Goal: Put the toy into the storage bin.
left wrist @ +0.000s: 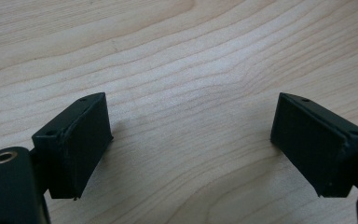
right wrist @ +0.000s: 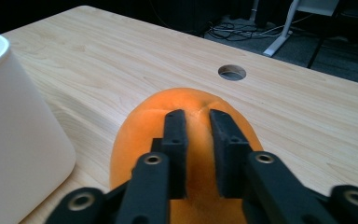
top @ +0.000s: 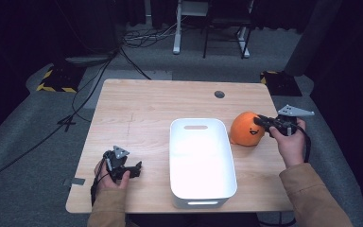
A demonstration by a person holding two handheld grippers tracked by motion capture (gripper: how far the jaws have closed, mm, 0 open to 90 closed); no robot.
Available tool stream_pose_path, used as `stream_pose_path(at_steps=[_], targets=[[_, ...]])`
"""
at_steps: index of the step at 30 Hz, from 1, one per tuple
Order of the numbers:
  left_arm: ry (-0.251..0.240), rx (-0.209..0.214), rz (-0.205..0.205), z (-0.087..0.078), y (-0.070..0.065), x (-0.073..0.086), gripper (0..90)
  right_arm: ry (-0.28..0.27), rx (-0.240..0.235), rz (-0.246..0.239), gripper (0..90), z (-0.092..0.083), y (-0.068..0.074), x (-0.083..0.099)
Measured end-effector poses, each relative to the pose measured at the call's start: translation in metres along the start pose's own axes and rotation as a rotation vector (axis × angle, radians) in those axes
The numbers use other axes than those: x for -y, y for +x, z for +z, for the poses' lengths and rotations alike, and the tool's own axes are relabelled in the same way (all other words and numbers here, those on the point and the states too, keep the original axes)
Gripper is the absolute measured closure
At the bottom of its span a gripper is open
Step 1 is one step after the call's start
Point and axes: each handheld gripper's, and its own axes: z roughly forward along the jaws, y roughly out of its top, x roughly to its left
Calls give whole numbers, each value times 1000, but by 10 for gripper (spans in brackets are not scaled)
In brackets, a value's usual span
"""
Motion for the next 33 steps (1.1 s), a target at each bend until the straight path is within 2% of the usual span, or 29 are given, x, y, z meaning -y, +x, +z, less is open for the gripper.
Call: stream_pose_path(at_steps=[5,11,21,33], targets=[[0,0,0,0,0,0,123,-10,-8,-29,820,-7,6,-2],[0,1,-1,0,0,0,124,-31,-49,-21,823,-21,13,-8],[0,1,0,0,0,0,123,-61,-67,-50,823,-46,22,-21],[0,0,0,0,0,0,124,-108,-114,-79,823,-75,39,-40]])
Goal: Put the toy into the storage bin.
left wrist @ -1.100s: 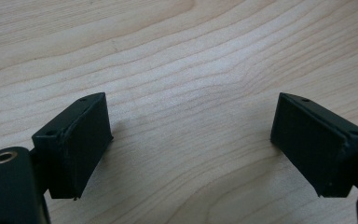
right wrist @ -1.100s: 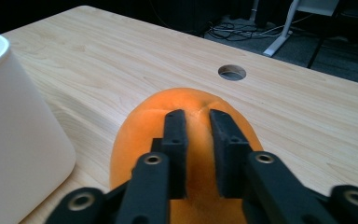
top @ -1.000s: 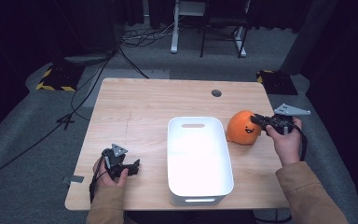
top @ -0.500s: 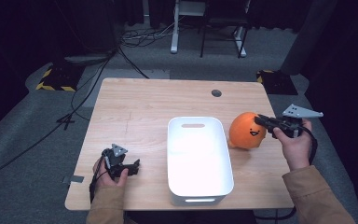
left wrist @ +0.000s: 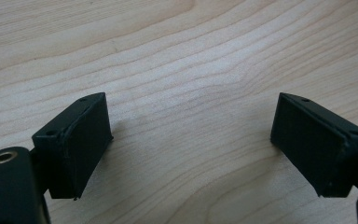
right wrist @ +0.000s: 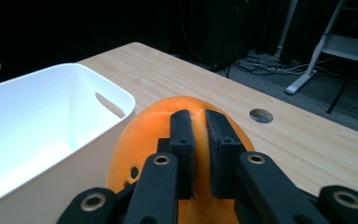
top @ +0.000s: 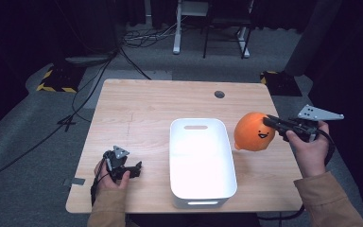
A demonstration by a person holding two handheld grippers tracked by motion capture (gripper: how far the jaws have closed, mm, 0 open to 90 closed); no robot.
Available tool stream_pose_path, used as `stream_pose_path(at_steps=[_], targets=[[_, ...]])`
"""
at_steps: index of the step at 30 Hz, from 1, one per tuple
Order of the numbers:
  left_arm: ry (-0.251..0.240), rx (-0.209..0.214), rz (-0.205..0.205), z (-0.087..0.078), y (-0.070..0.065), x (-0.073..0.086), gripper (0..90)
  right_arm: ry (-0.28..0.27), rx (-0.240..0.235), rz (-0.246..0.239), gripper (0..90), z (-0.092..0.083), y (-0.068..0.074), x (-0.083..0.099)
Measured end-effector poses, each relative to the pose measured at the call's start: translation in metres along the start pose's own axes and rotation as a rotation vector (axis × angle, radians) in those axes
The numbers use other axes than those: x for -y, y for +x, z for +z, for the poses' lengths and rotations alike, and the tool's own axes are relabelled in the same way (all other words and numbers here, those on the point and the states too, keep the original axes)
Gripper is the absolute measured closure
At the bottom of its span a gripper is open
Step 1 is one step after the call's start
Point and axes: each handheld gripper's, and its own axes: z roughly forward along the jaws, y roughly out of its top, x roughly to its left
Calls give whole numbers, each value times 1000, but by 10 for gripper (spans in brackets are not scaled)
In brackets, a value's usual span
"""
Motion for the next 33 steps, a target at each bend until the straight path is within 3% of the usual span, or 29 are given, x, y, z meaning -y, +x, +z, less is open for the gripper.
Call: stream_pose_path(at_steps=[18,33], targets=[[0,3,0,0,0,0,124,-44,-55,-16,822,-23,20,-23],[0,0,0,0,0,0,124,-82,-117,-80,823,-40,44,-50]])
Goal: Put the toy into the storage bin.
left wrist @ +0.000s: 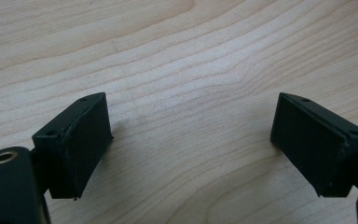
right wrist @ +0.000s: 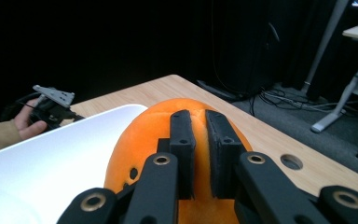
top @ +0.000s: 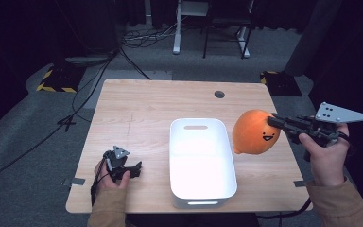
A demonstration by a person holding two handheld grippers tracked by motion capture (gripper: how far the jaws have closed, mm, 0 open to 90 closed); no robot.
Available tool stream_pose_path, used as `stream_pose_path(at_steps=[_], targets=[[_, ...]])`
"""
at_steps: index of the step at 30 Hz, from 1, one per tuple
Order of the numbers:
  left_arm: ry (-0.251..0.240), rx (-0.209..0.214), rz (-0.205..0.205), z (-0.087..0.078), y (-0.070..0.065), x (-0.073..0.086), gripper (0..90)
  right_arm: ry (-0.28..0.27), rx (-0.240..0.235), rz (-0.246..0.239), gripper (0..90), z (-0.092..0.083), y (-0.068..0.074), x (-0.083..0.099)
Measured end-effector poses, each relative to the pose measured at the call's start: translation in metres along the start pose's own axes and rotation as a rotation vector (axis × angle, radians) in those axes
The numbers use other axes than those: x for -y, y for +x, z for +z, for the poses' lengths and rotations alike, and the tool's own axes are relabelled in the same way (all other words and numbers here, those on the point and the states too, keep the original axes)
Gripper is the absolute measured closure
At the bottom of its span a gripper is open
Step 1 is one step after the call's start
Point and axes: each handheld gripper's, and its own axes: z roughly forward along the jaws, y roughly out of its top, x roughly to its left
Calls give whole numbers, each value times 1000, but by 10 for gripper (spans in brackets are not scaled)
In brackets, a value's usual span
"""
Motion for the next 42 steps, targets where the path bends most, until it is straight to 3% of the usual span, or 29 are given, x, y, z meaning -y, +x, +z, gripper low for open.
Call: stream_pose_path(at_steps=[7,22,42], targets=[[0,0,0,0,0,0,124,-38,-39,-16,823,0,12,-12],[0,1,0,0,0,0,124,-45,-136,-36,823,16,41,-30],[0,0,0,0,0,0,124,-17,-267,-73,823,48,79,-30]])
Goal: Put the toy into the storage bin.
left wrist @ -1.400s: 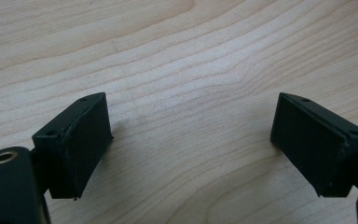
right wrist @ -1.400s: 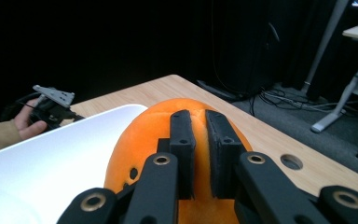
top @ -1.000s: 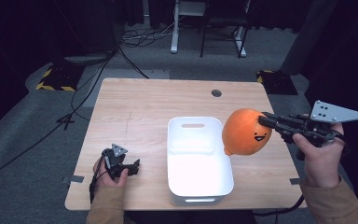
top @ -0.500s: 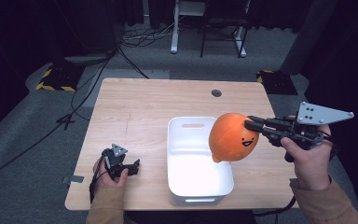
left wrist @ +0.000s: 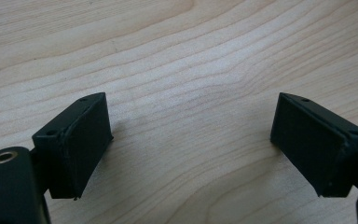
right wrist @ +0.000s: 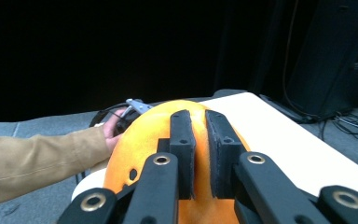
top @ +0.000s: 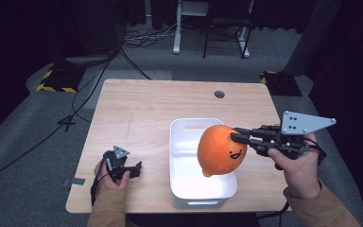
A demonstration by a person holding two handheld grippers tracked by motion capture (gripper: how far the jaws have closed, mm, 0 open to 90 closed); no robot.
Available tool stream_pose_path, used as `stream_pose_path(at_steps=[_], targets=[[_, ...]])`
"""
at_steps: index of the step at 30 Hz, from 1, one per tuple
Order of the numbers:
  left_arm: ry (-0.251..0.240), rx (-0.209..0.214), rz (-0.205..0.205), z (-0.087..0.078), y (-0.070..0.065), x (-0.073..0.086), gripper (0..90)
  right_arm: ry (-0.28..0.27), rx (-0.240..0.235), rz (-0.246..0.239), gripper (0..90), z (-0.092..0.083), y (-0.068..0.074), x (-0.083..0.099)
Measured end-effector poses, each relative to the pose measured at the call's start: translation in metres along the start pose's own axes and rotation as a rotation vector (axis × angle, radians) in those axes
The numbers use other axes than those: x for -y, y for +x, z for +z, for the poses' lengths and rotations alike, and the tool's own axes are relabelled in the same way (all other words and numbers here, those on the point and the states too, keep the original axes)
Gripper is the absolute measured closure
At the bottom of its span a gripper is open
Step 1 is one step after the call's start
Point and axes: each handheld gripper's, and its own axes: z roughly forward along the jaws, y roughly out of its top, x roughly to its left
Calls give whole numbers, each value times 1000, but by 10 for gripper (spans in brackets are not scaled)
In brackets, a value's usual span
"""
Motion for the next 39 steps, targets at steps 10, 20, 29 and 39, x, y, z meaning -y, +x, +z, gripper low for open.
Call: stream_pose_path(at_steps=[10,20,29,39], targets=[[0,0,0,0,0,0,124,22,-62,3,823,23,12,5],[0,0,0,0,0,0,124,54,-98,3,822,48,23,18],[0,1,0,0,0,0,124,89,-117,30,821,66,28,39],[0,-1,1,0,0,0,125,142,-137,64,820,79,32,62]])
